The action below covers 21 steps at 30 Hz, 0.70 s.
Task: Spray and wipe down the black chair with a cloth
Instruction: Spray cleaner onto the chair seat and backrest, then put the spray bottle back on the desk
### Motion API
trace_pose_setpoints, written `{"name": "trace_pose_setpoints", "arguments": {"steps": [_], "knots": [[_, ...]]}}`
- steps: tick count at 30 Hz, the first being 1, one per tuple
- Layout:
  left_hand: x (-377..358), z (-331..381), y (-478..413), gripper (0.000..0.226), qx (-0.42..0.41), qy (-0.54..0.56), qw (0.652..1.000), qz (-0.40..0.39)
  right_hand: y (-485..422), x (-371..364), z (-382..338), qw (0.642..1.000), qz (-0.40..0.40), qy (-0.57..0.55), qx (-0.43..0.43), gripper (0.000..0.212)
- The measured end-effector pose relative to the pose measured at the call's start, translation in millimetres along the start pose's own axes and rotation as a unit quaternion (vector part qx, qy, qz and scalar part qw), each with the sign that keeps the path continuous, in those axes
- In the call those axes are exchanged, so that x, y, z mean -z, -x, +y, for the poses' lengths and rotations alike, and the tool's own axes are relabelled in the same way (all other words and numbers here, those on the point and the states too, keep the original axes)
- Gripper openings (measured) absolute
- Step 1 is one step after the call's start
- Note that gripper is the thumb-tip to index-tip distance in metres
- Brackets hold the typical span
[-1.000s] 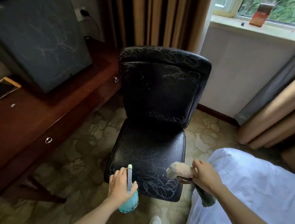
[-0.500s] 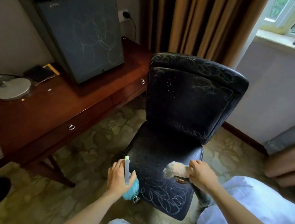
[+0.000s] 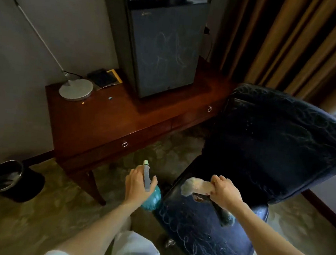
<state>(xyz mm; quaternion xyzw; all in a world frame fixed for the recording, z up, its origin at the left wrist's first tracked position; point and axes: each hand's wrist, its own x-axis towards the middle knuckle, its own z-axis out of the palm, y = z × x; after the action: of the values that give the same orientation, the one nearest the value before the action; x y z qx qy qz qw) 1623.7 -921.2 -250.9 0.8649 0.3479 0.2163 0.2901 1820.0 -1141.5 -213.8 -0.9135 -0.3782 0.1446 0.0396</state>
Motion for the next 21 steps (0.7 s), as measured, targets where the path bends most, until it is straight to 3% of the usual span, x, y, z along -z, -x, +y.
{"name": "trace_pose_setpoints", "arguments": {"steps": [11, 21], "knots": [[104.0, -106.5, -183.0, 0.033, 0.014, -0.046, 0.996, 0.068, -160.6, 31.3, -167.1, 0.998, -0.018, -0.006, 0.063, 0.03], [168.5, -187.1, -309.9, 0.033, 0.082, -0.023, 0.992, 0.098, -276.1, 59.6, -284.6, 0.996, -0.028, -0.006, 0.085, 0.037]]}}
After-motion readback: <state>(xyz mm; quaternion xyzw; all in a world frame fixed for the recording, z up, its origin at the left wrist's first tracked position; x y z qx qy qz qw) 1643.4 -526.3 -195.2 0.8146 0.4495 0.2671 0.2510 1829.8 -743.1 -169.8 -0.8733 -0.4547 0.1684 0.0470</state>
